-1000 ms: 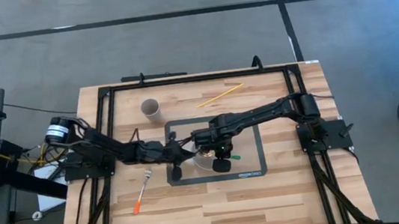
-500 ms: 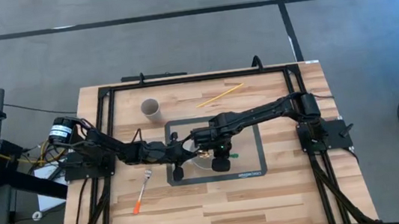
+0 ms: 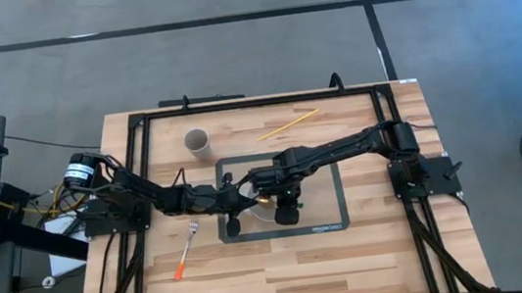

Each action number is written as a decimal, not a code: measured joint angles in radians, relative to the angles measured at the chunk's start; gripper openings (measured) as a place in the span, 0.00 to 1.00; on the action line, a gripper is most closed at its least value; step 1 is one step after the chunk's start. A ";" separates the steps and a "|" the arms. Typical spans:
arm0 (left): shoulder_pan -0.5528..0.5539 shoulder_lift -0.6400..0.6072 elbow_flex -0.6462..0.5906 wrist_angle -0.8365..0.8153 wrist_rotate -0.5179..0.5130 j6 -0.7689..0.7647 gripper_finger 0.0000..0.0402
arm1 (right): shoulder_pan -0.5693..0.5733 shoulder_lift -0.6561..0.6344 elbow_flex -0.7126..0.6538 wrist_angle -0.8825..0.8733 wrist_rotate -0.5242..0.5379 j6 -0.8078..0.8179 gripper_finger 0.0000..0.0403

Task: Pick & Place Utensil
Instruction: Put the green spoon into the white bowl, then put the orange fork into the white bowl

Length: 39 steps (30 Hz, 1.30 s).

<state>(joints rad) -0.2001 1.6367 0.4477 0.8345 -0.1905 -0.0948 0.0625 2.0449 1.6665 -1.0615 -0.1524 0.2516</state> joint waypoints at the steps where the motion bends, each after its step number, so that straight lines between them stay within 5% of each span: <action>1: 0.000 0.000 0.000 0.000 0.000 0.000 0.01 | 0.000 -0.002 0.001 0.000 0.000 0.000 0.17; 11: -0.001 -0.069 0.001 0.002 0.007 -0.020 0.02 | -0.007 -0.018 0.183 -0.196 0.127 -0.048 0.16; 21: -0.037 -0.359 0.002 -0.027 0.004 -0.015 0.01 | 0.016 -0.282 0.192 -0.175 0.339 -0.169 0.16; 24: -0.057 -0.429 0.002 -0.067 -0.047 0.024 0.01 | 0.023 -0.399 0.056 0.023 0.350 -0.209 0.16; 31: -0.132 -0.529 0.004 -0.205 -0.237 0.087 0.01 | -0.034 -0.655 -0.481 0.552 0.119 -0.276 0.16; 39: -0.170 -0.499 0.205 -0.659 -0.385 0.038 0.02 | -0.123 -0.730 -0.865 1.086 0.037 -0.409 0.16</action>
<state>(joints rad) -0.3696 1.1379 0.6528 0.1753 -0.5758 -0.0565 -0.0605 1.3151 0.8012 0.0246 -0.1153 -0.1576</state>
